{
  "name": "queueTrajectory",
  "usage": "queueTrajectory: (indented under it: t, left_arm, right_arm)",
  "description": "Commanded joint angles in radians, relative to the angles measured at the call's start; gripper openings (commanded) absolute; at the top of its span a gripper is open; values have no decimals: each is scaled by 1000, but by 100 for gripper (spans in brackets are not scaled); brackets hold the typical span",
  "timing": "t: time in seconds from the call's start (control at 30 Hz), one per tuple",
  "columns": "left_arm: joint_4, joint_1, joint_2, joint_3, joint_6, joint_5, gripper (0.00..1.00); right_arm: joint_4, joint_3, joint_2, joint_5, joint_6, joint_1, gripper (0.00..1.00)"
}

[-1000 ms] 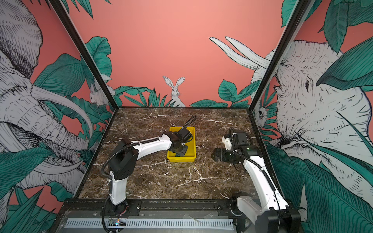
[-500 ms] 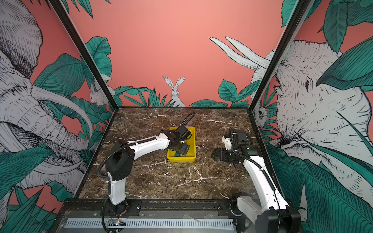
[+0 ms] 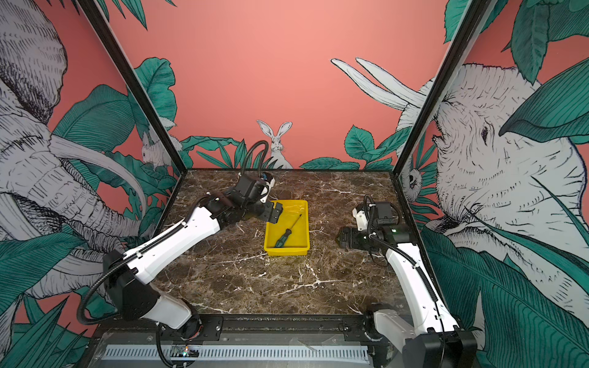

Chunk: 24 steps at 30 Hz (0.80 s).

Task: Put the screwdriver in the bin
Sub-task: Place the screwdriver in the bin, then reset both arms

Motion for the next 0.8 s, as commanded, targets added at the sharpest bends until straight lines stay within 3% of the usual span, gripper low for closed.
queueTrajectory:
  t: [0.0, 0.3, 0.63, 0.77]
  left_arm:
    - [-7, 58, -84, -75, 36, -2, 100]
    - [64, 111, -309, -258, 161, -190, 100]
    - [369, 276, -548, -573, 335, -205, 100]
    - [401, 389, -569, -623, 333, -91, 100]
  right_arm:
    - [53, 32, 11, 86, -8, 6, 99]
    - [165, 66, 14, 211, 10, 5, 99]
    - [268, 46, -46, 339, -15, 2, 99]
    - [406, -57, -90, 400, -75, 3, 99]
